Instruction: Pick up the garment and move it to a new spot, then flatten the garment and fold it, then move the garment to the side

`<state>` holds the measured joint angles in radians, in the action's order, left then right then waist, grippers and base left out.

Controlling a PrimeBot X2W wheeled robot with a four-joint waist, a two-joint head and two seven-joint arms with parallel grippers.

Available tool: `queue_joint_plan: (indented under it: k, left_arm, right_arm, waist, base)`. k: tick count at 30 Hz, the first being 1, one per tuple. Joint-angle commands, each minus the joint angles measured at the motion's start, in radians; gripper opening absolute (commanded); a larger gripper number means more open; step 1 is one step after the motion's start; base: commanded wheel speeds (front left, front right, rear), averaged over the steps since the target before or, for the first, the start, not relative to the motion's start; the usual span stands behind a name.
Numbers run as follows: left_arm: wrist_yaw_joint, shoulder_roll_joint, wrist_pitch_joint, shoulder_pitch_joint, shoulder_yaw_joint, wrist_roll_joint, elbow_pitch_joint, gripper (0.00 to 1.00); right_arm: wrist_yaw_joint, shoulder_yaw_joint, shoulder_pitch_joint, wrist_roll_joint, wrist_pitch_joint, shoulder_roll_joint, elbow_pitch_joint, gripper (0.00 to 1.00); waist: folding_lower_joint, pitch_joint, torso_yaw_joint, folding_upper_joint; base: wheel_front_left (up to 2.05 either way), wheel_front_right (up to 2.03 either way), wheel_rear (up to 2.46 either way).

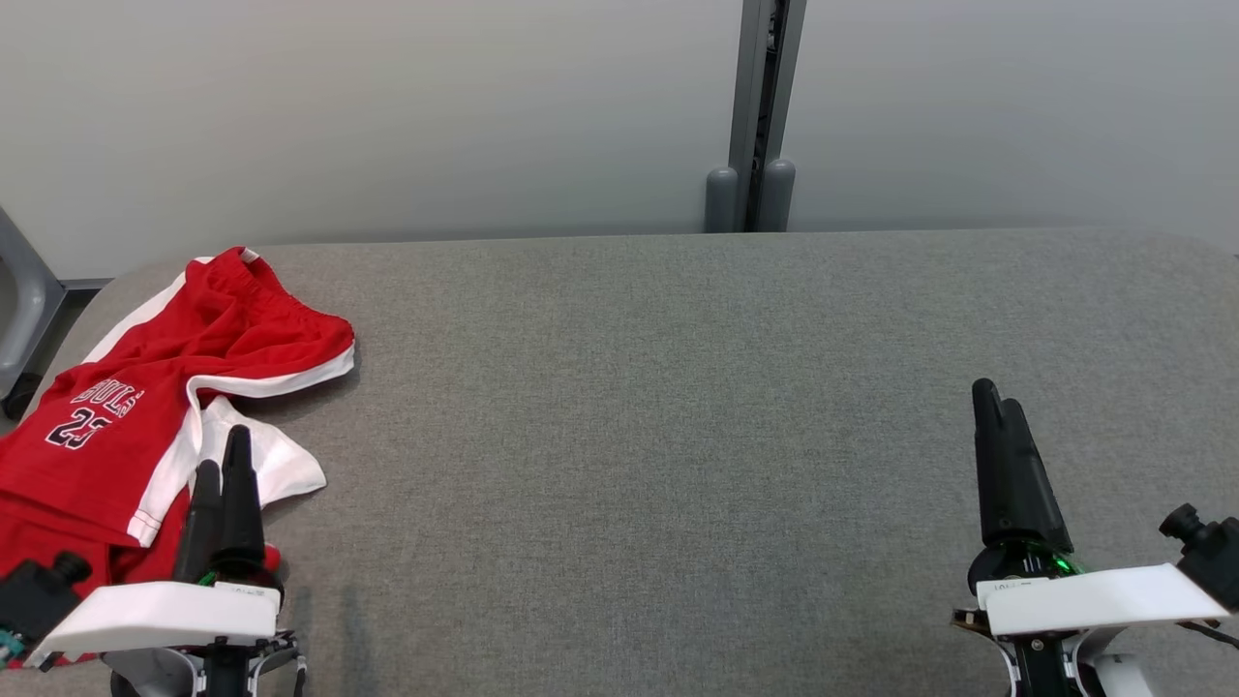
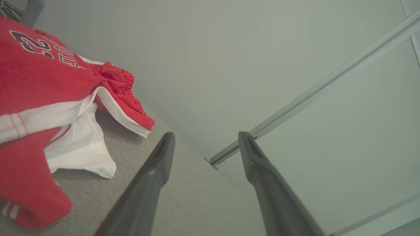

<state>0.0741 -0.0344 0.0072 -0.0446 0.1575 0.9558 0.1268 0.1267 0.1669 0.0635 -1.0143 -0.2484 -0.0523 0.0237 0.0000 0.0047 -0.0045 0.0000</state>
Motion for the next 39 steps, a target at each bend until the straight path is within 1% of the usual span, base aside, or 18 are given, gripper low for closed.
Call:
queue_joint_plan:
  k: [1, 9, 20, 21, 22, 26, 29, 39]
  left_arm:
    - [-0.006, -0.011, -0.012, -0.019, -0.011, -0.032, -0.010, 1.00]
    - [-0.028, -0.012, -0.055, -0.023, -0.055, -0.177, -0.007, 1.00]
    - [-0.057, -0.013, -0.108, -0.023, -0.105, -0.376, 0.017, 1.00]
    - [-0.061, -0.014, -0.114, -0.023, -0.107, -0.402, 0.019, 1.00]
    - [-0.061, -0.014, -0.114, -0.023, -0.107, -0.402, 0.019, 1.00]
    - [-0.083, -0.014, -0.131, -0.027, -0.118, -0.500, 0.023, 1.00]
    - [-0.092, -0.014, -0.145, -0.029, -0.125, -0.540, 0.024, 1.00]
    - [-0.092, -0.016, -0.186, -0.025, -0.164, -0.638, 0.033, 1.00]
  right_arm:
    - [0.005, -0.009, 0.026, 0.038, -0.007, -0.011, -0.007, 1.00]
    - [0.005, -0.043, 0.038, 0.214, -0.009, -0.022, 0.017, 1.00]
    - [0.006, -0.079, 0.062, 0.446, -0.011, -0.029, 0.101, 1.00]
    - [0.005, -0.082, 0.062, 0.462, -0.011, -0.028, 0.104, 1.00]
    - [0.005, -0.082, 0.062, 0.462, -0.011, -0.028, 0.104, 1.00]
    - [0.005, -0.087, 0.065, 0.531, -0.011, -0.028, 0.127, 1.00]
    - [0.005, -0.091, 0.073, 0.582, -0.010, -0.028, 0.139, 1.00]
    - [0.006, -0.106, 0.086, 0.693, -0.012, -0.021, 0.172, 1.00]
  waist:
    - [0.0000, 0.000, 0.000, 0.0000]
    - [0.0000, 0.005, -0.002, 0.0000]
    - [0.0000, 0.003, -0.005, 0.0000]
    - [0.0000, 0.003, -0.004, 0.0000]
    - [0.0000, 0.003, -0.004, 0.0000]
    - [0.0000, 0.002, -0.003, 0.0000]
    - [0.0000, 0.001, -0.002, 0.0000]
    - [0.0000, -0.005, 0.002, 0.0000]
  base:
    - [0.00, 0.00, 0.00]
    - [0.00, 0.00, 0.00]
    - [0.00, 0.00, 0.00]
    - [0.00, 0.00, 0.00]
    - [0.00, 0.00, 0.00]
    - [0.00, 0.00, 0.00]
    - [0.00, 0.00, 0.00]
    - [0.00, 0.00, 0.00]
